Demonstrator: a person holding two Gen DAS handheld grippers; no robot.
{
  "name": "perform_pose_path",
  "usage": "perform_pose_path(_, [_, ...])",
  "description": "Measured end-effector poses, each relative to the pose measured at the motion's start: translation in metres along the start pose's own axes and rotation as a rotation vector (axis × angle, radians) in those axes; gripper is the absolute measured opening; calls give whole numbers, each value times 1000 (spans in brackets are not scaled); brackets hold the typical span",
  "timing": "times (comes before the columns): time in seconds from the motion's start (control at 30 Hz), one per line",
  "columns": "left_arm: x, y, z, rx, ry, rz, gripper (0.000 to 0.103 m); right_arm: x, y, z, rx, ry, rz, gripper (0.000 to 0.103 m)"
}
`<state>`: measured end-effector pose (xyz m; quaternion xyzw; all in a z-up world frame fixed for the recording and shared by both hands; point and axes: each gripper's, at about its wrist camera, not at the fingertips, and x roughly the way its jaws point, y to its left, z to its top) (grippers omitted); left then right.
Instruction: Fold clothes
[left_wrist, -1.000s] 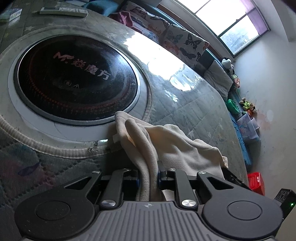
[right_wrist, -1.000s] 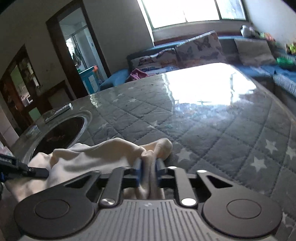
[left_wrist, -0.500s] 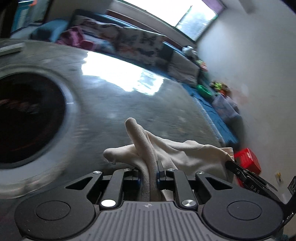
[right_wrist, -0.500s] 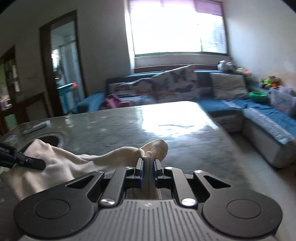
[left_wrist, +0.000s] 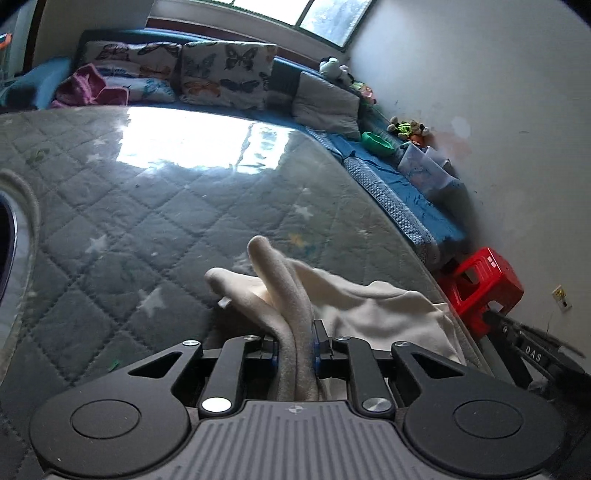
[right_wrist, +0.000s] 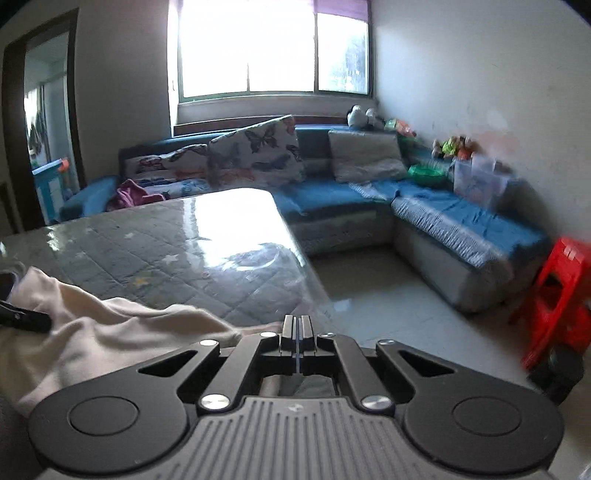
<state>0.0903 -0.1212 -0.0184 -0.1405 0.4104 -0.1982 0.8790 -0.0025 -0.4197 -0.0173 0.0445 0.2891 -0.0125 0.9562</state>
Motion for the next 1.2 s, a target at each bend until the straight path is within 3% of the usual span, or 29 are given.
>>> perform_pose_path(0.07, [1, 4, 1, -7, 11, 15, 22, 3, -3, -5, 21, 16, 28, 14])
perform_pose_path(0.2, [4, 4, -2, 7, 21, 29, 22, 20, -8, -13, 82, 65, 85, 22])
perform_pose_path(0.37, [12, 3, -4, 10, 44, 31, 19, 31, -16, -21, 127, 78, 116, 26])
perform_pose_path(0.43, [14, 0, -4, 16, 48, 28, 19, 31, -14, -20, 112, 75, 113, 19])
perform_pose_path(0.47, [14, -2, -5, 19, 49, 25, 18, 31, -13, -20, 104, 74, 111, 8])
perform_pose_path(0.6, [18, -10, -4, 26, 57, -12, 18, 26, 0, -13, -3, 32, 24, 6])
perform_pose_path(0.8, [21, -12, -3, 40, 48, 5, 26, 33, -12, -15, 15, 66, -66, 5])
perform_pose_path(0.93, [18, -14, 4, 53, 29, 3, 43, 24, -18, -11, 39, 34, -55, 6])
perform_pose_path(1.13, [13, -20, 14, 76, 1, -3, 41, 18, -1, 1, 9, 0, 71, 7])
perform_pose_path(1.2, [12, -21, 17, 84, -8, -5, 34, 24, 10, 5, -7, 12, 106, 8])
